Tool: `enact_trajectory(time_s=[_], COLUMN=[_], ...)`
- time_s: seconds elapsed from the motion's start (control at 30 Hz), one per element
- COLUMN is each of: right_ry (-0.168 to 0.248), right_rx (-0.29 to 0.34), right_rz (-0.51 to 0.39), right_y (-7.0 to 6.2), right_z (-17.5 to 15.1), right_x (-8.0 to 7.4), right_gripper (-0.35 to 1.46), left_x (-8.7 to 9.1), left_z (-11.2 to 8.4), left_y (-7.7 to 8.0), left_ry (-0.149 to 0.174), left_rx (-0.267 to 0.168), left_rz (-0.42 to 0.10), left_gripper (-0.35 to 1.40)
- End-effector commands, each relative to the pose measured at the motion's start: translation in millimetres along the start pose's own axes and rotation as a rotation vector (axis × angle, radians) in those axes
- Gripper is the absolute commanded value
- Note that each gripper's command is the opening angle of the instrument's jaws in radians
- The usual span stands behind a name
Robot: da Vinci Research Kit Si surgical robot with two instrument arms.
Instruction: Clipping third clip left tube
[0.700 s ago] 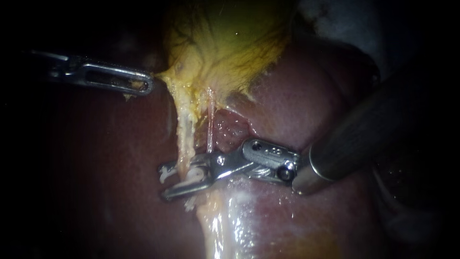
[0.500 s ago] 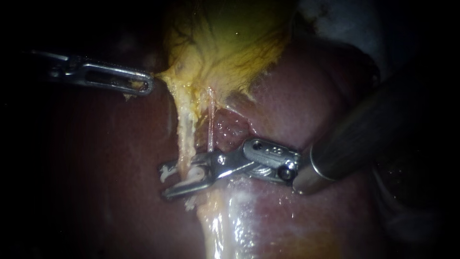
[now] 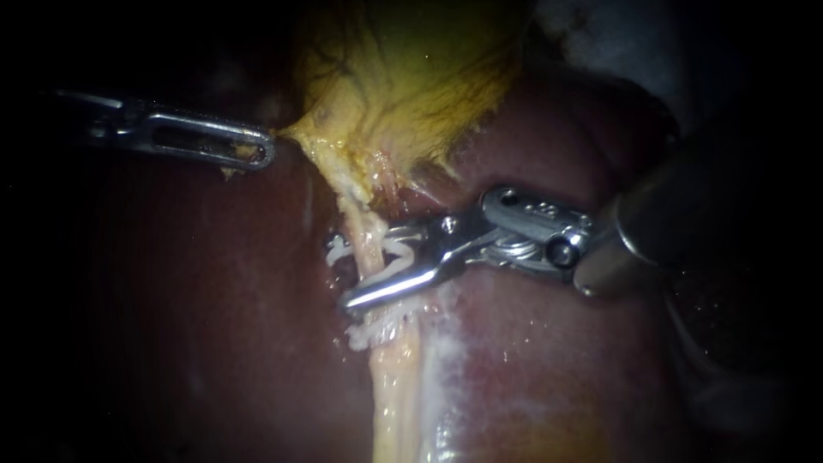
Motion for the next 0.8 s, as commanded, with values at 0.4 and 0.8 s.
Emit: enact_trajectory(time_s=[0.4,0.8], right_ry=[-0.035,0.069], right_rx=[0.111,0.161], right_rz=[0.202,0.263], right_y=[0.0,0.4], right_z=[1.9,4.7], right_x=[-1.2,-1.1], right_gripper=[0.57,0.57], left_x=[0.0,0.0], left_z=[0.0,0.0], left_y=[0.0,0.0], left_ry=[0.000,0.000], left_rx=[0.000,0.000], left_rz=[0.000,0.000], left_gripper=[-0.35,-0.35])
